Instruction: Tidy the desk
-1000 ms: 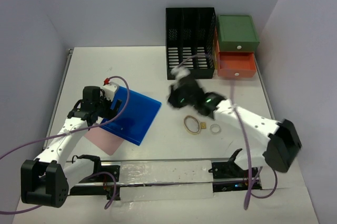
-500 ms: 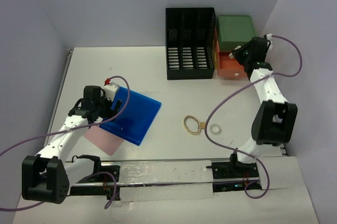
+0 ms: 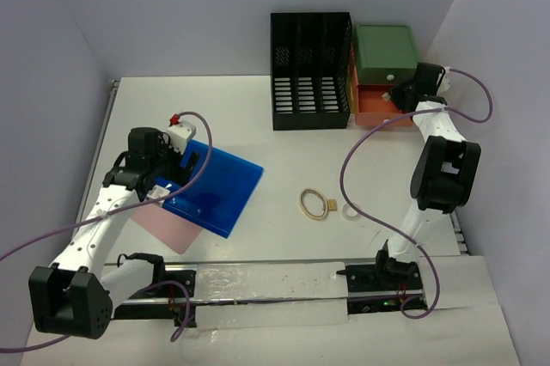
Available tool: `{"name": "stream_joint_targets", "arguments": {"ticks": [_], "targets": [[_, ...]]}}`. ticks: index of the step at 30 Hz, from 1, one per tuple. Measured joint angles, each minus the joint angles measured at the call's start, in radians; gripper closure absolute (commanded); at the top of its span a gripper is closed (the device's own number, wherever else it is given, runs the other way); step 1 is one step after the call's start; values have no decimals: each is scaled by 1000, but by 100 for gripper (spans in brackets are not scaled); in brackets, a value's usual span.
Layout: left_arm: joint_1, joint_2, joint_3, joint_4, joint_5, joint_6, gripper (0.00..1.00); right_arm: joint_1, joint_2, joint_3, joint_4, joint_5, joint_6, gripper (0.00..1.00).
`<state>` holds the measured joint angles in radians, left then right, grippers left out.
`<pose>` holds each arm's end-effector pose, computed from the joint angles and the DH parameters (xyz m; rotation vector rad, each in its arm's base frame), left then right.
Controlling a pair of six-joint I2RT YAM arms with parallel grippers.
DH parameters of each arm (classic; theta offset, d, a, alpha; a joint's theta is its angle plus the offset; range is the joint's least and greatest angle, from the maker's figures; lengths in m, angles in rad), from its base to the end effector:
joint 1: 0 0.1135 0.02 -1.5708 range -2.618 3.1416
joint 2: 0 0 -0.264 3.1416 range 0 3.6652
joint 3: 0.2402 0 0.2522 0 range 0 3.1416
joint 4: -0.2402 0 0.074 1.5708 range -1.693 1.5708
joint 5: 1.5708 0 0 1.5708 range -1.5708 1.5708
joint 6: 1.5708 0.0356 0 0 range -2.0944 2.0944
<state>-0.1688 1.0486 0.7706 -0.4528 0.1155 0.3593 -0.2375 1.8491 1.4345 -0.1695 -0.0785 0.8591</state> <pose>0.2179 -0.0413 0.2598 0.6562 2.2001 -0.0346 0.4208 -0.0990 0.2632 1.1000 1.8895 0.4412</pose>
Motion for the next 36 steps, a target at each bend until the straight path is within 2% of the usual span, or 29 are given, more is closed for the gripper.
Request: {"name": "stream_joint_targets", "arguments": {"ticks": [3, 6, 12, 16, 19, 22, 25, 27, 36], "targets": [[0, -1, -46, 6, -5, -7, 1, 0, 0, 0, -6, -2, -8, 45], [0, -1, -86, 7, -6, -18, 1, 0, 0, 0, -15, -8, -28, 39], [0, -19, -111, 9, -6, -33, 1, 4, -45, -1, -56, -10, -106, 40], [0, -44, -112, 13, -11, -39, 1, 34, -179, -59, -48, -12, -198, 40], [0, -52, -113, 19, -24, -42, 1, 153, -339, -124, -66, 23, -293, 40], [1, -59, -122, 33, -45, -43, 1, 359, -462, -164, -95, 89, -377, 40], [6, -69, -131, 39, -59, -45, 1, 555, -536, -251, -133, 131, -413, 41], [12, -76, -131, 41, -63, -46, 1, 627, -548, -327, -172, 158, -415, 41], [28, -102, -134, 49, -68, -53, 1, 710, -587, -676, -315, 242, -357, 43]]}}
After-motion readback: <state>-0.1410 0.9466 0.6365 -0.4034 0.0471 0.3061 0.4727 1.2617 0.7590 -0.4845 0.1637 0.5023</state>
